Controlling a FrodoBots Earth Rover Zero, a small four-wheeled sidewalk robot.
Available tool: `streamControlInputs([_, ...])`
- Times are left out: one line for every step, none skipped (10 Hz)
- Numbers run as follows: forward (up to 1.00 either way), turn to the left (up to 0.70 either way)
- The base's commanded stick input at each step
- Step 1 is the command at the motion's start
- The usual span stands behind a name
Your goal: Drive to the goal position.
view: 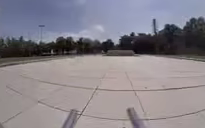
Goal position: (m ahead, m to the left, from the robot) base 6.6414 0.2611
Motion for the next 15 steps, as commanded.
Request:
streamControlInputs([0.70, -0.26])
streamControlInputs([0.70, 0.00])
streamControlInputs([0.70, 0.00])
streamControlInputs([0.70, 0.00])
streamControlInputs([0.70, 0.00])
streamControlInputs([0.70, 0.00])
streamControlInputs([0.70, 0.00])
streamControlInputs([0.70, 0.00])
streamControlInputs([0.70, 0.00])
streamControlInputs([0.70, 0.00])
streamControlInputs([0.70, 0.00])
streamControlInputs([0.70, 0.00])
streamControlInputs([0.70, 0.00])
streamControlInputs([0.70, 0.00])
streamControlInputs([0.70, 0.00])
